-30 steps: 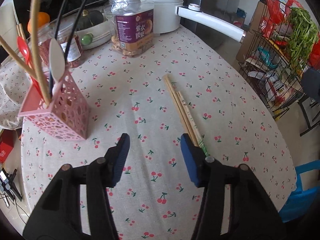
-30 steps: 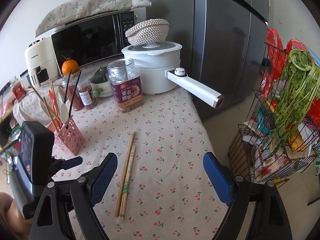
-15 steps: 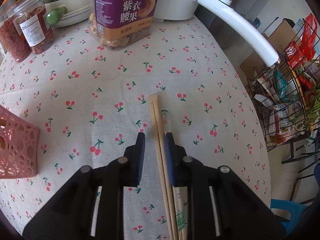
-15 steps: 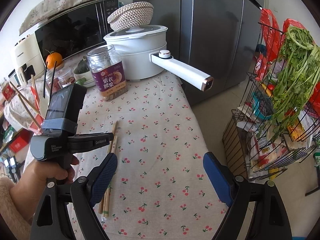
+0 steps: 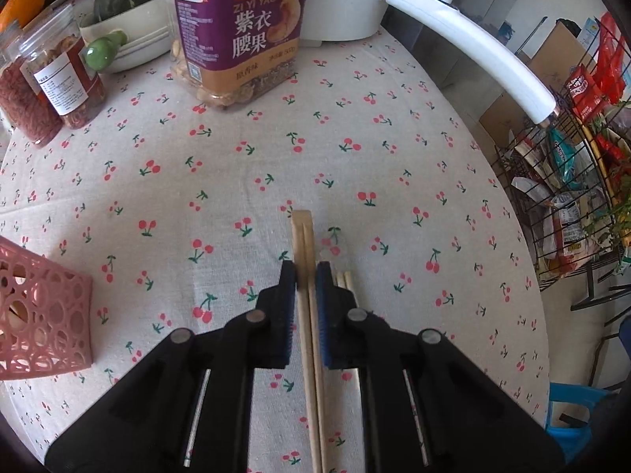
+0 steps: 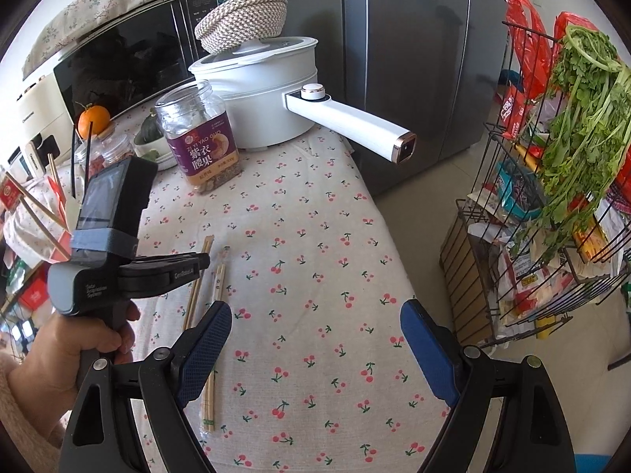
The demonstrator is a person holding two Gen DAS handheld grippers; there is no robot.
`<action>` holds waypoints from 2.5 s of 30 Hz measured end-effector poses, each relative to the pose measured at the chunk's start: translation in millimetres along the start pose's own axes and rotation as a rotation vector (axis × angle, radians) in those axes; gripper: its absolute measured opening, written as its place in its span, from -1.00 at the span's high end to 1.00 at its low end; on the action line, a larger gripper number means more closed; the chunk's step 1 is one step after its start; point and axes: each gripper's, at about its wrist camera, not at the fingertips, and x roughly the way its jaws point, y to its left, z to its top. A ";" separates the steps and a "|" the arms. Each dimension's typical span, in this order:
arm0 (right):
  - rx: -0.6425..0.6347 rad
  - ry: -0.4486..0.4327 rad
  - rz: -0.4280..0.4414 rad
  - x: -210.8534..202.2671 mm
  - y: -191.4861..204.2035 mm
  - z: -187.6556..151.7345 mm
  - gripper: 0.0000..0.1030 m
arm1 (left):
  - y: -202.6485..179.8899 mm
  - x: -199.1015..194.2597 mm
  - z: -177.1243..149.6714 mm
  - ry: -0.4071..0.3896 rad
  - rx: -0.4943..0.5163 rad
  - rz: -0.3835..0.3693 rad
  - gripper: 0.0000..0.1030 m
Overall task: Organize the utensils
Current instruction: 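Close the left tool around the plain wooden chopstick on the cloth, then grasp the paper-wrapped chopsticks with the right tool while the left tool holds its chopstick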
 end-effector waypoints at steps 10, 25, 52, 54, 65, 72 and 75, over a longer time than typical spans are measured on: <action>0.016 -0.012 -0.010 -7.3 0.5 0.3 -0.72 | -12.5 -80.0 -48.3 -0.220 0.163 -0.030 0.78; 0.087 0.131 0.074 32.2 29.0 0.7 -0.72 | 22.7 -175.9 -87.1 -0.377 0.273 -0.090 1.00; 0.130 0.194 0.062 44.5 5.8 -4.4 -0.72 | 2.8 2.1 -32.5 0.080 0.148 0.065 0.76; 0.132 0.192 0.064 42.3 6.1 -5.2 -0.72 | 0.2 -2.0 -35.6 0.077 0.168 0.088 0.76; 0.165 0.185 0.067 35.2 8.1 -8.3 -0.72 | -2.8 -104.5 -76.7 -0.172 0.296 0.020 0.76; 0.187 0.205 0.078 42.6 20.0 -9.3 -0.71 | 19.5 -168.2 -89.0 -0.318 0.296 -0.021 0.76; 0.171 0.228 0.077 53.7 32.9 -9.0 -0.66 | 34.5 -187.5 -91.2 -0.386 0.270 -0.042 0.76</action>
